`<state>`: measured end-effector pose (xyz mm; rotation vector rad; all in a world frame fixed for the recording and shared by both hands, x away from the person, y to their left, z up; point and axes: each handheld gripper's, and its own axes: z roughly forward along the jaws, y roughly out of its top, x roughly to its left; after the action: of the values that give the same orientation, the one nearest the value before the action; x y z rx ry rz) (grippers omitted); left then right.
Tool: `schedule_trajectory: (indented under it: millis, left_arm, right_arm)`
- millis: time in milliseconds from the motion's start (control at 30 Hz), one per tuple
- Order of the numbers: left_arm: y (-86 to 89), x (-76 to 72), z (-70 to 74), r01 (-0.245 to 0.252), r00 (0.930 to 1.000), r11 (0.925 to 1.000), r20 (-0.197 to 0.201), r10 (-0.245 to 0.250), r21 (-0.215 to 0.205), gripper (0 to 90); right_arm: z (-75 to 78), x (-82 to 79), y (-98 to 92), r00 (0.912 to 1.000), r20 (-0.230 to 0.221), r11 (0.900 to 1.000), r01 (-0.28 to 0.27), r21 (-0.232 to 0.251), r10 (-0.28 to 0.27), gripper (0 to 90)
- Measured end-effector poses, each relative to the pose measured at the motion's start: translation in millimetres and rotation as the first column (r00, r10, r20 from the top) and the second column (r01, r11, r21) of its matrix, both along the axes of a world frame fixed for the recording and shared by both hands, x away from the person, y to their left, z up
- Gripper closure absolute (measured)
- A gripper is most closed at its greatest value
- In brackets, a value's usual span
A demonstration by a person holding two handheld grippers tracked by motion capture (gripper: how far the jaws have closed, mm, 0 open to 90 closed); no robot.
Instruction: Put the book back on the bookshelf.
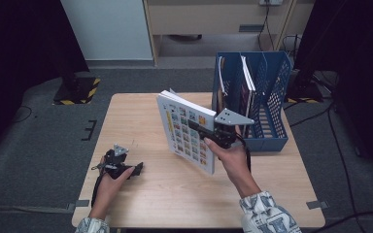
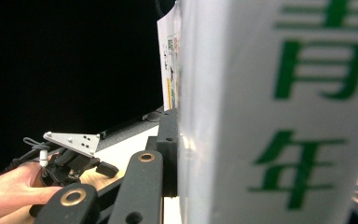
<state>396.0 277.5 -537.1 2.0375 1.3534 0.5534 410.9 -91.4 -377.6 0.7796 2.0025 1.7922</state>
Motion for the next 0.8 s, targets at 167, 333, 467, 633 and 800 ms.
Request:
schedule_trajectory:
  millis: [167,333,467,633,800]
  left_arm:
    - [0.0,0.0,0.1,0.000,1.0000,1.0000,0.000,0.000,0.000,0.0]
    - [-0.1,0.0,0.0,-0.001,1.0000,1.0000,0.000,0.001,0.000,0.0]
    - [-0.1,0.0,0.1,-0.001,1.0000,1.0000,-0.001,0.001,0.000,0.0]
    - [-0.2,0.1,0.0,-0.002,1.0000,1.0000,0.000,0.002,0.000,0.0]
    - [-0.3,0.1,0.0,-0.003,1.0000,1.0000,0.000,0.003,0.000,0.0]
  right_arm:
    - [1.7,-1.6,-6.3,1.0000,0.002,1.000,-0.003,0.008,0.003,74.0]
    - [2.7,-3.0,-13.5,1.0000,0.001,1.000,-0.005,0.020,0.005,74.0]
    - [3.1,-5.0,-20.2,1.0000,0.005,1.000,-0.003,0.020,0.003,74.0]
    - [2.0,-9.0,-28.1,1.0000,0.004,1.000,0.002,0.021,-0.002,74.0]
    - [2.4,-12.9,-37.0,1.0000,0.002,1.000,0.008,0.023,-0.008,74.0]
